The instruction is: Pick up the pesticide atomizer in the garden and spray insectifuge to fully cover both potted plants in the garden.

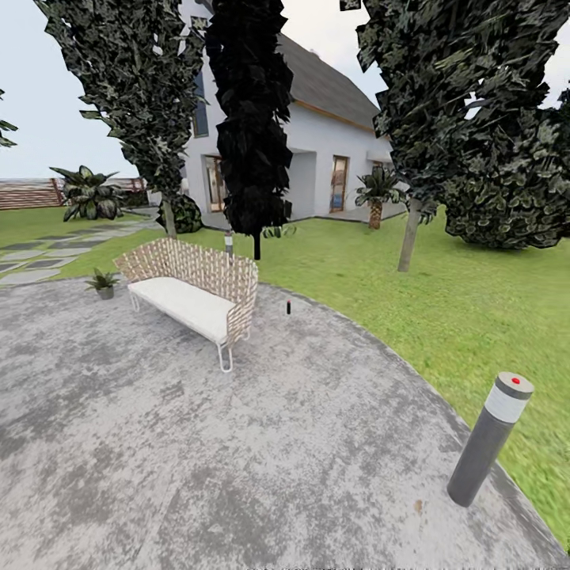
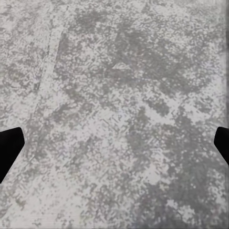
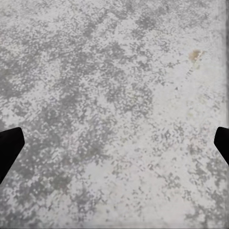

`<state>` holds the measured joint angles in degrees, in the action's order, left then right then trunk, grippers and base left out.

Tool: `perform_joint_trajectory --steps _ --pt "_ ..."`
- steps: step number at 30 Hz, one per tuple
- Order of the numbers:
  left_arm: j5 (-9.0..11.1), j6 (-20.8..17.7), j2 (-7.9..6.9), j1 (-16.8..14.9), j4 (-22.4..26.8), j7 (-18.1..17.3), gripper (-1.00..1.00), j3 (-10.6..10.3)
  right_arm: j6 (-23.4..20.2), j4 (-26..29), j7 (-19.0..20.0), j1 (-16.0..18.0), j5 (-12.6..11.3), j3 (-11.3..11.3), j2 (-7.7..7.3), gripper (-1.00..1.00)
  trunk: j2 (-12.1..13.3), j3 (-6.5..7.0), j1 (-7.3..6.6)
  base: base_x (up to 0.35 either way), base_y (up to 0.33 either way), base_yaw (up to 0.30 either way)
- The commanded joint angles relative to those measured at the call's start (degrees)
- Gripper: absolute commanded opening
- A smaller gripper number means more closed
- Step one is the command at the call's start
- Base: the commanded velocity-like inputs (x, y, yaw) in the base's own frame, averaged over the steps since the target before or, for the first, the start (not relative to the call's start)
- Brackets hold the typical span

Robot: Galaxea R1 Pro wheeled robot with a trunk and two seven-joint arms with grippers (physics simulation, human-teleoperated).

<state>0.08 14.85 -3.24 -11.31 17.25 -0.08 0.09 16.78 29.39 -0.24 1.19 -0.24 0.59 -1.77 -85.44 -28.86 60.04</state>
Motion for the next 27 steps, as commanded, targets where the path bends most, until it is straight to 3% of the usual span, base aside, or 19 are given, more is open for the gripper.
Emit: perform_joint_trajectory --steps 1,27 --pt "0.01 0.18 -0.01 -0.03 -0.03 -0.01 1.0 0.0 0.18 -0.04 -0.02 0.04 -0.02 0.03 0.01 1.0 -0.44 -0.32 0.22 0.0 0.0 -0.189" --pt "0.01 0.18 0.02 -0.03 -0.03 -0.01 1.0 0.02 0.18 -0.13 -0.02 0.04 0.06 0.03 0.01 1.0 -10.87 -7.14 5.93 0.0 0.0 -0.151"
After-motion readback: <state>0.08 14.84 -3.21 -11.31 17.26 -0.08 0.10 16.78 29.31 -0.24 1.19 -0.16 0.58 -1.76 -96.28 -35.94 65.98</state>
